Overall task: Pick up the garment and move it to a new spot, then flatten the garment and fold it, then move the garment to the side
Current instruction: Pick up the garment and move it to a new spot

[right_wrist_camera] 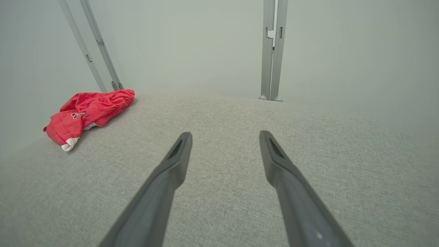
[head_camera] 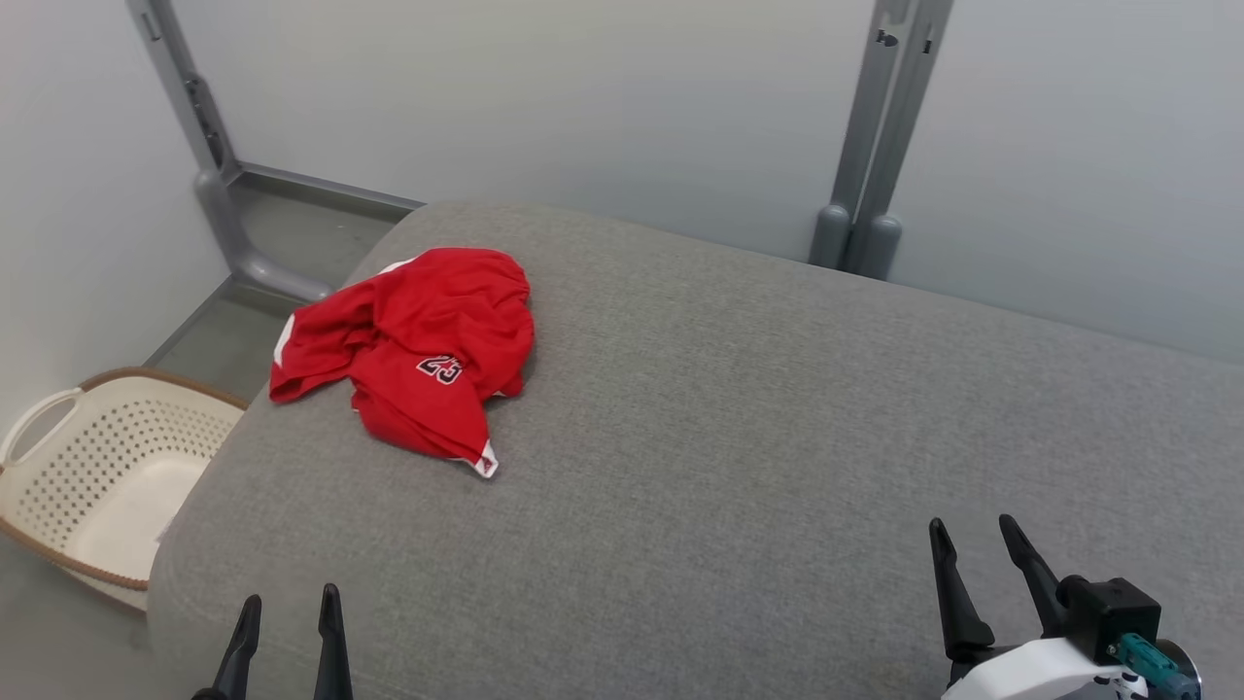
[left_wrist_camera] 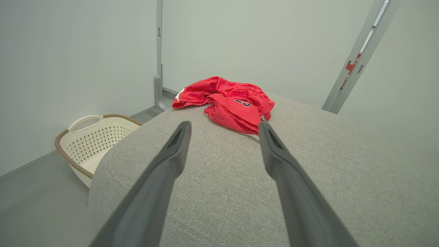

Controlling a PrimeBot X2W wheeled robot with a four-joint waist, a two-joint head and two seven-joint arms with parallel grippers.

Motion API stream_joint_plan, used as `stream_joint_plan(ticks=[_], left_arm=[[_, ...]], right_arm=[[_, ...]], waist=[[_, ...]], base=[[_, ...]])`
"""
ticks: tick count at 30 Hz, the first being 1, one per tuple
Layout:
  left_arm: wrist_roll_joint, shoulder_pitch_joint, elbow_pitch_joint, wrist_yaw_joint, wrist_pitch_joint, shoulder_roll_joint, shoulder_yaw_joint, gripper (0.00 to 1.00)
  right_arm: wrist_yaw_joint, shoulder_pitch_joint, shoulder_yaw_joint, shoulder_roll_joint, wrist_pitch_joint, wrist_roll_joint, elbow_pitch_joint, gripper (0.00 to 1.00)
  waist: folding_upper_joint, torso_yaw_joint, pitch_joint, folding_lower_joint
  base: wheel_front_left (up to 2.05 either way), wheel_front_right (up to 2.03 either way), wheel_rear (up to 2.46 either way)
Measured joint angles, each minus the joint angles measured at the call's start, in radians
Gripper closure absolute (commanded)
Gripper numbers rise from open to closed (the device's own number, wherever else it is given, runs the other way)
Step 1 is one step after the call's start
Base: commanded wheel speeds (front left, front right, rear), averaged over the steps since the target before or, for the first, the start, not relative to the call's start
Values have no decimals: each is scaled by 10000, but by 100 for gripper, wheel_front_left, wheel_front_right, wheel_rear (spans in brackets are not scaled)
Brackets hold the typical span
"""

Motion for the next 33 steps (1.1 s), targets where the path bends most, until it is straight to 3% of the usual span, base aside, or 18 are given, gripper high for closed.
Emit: stream_joint_plan(ticks=[5,12,17,24,33], left_arm=[[4,-2,13,-13,0,0,-15,0],[-188,-941,539,-58,0,4,-702,0],[-821,-3639,2445,-71,759,92,-1875,0],[-1662,-7200,5089,-88,2155,832,-2978,0],[-1894,-9115,8845,130,2412,1732,-2621,0]], right_arm=[[0,148,-50,2,0,8,50,0],[0,224,-389,4,0,-167,-48,0],[2,-791,-483,-178,0,-1047,-449,0],[0,-2201,-293,-729,0,-1292,-658,0],[2,-2756,-23,-771,0,-1058,-598,0]], waist=[[0,442,13,0],[0,316,317,0],[0,215,1070,0],[0,-100,2672,0],[0,-1292,4173,1]], base=[[0,0,0],[0,0,0],[0,0,0],[0,0,0],[0,0,0]])
